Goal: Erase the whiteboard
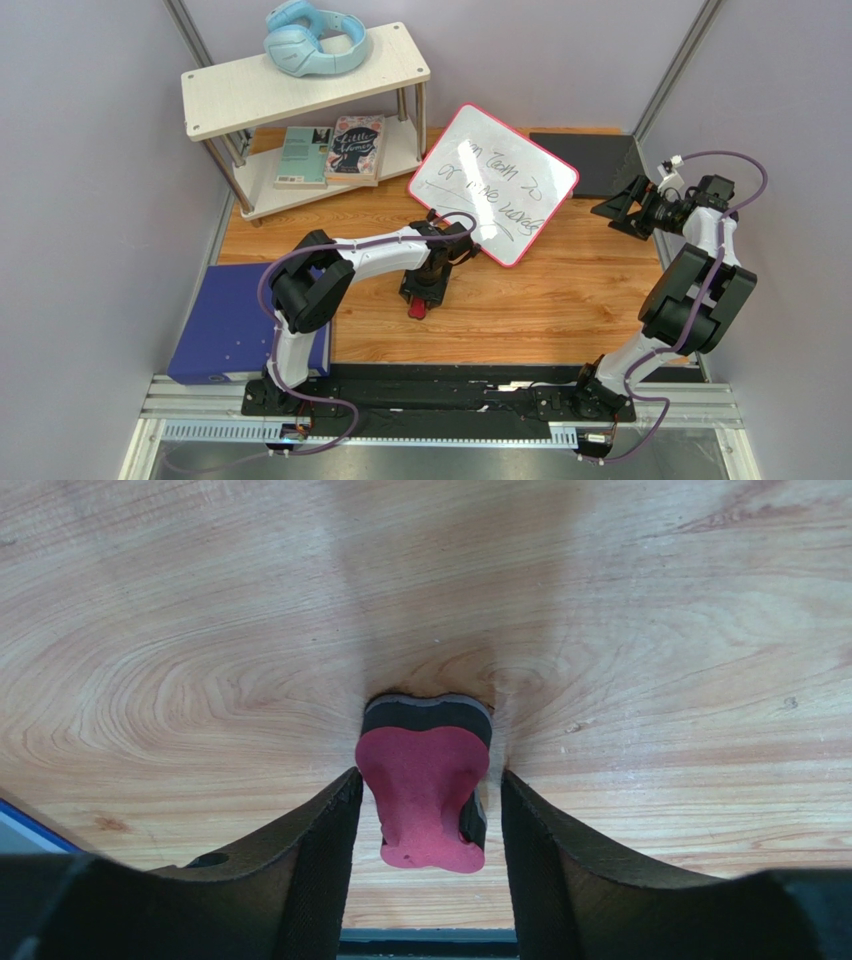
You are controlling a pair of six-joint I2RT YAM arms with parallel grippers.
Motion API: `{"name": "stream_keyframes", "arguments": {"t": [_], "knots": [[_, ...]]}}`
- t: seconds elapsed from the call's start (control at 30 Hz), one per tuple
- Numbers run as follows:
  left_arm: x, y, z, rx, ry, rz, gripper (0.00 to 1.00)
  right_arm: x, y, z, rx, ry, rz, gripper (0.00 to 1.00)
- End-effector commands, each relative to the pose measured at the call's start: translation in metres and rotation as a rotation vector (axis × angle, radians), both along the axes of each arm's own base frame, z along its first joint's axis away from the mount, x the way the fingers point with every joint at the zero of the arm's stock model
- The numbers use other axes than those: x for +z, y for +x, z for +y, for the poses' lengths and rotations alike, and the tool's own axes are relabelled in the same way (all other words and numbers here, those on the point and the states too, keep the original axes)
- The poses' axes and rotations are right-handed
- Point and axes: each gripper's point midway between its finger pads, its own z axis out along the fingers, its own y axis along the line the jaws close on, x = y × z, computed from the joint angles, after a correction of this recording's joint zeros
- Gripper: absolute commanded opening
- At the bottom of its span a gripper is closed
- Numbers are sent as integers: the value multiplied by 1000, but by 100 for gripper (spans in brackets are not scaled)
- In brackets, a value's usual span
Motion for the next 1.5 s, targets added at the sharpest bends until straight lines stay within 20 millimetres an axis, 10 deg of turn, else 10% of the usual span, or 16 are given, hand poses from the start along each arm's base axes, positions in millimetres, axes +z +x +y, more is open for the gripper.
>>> {"name": "stream_keyframes", "arguments": {"t": [0.0,0.27,0.47,0.77,1.07,1.33,1.47], "knots": [[10,7,-1,3,-42,-36,57,5,3,-2,13,4,-25,99],[15,8,0,15,-70,-49,38,4,3,0,21,28,-19,99],[25,12,0,8,-82,-72,0,10,6,-2,27,13,-41,99],[78,44,-3,-9,-129,-202,0,43,33,15,134,1,-109,100],[132,81,-20,-66,-274,-270,0,20,91,38,290,64,-46,100],[140,115,-41,-100,-381,-304,0,-13,105,79,418,23,-4,99],[142,128,-53,-111,-428,-293,0,-16,110,95,441,42,-27,83]]}}
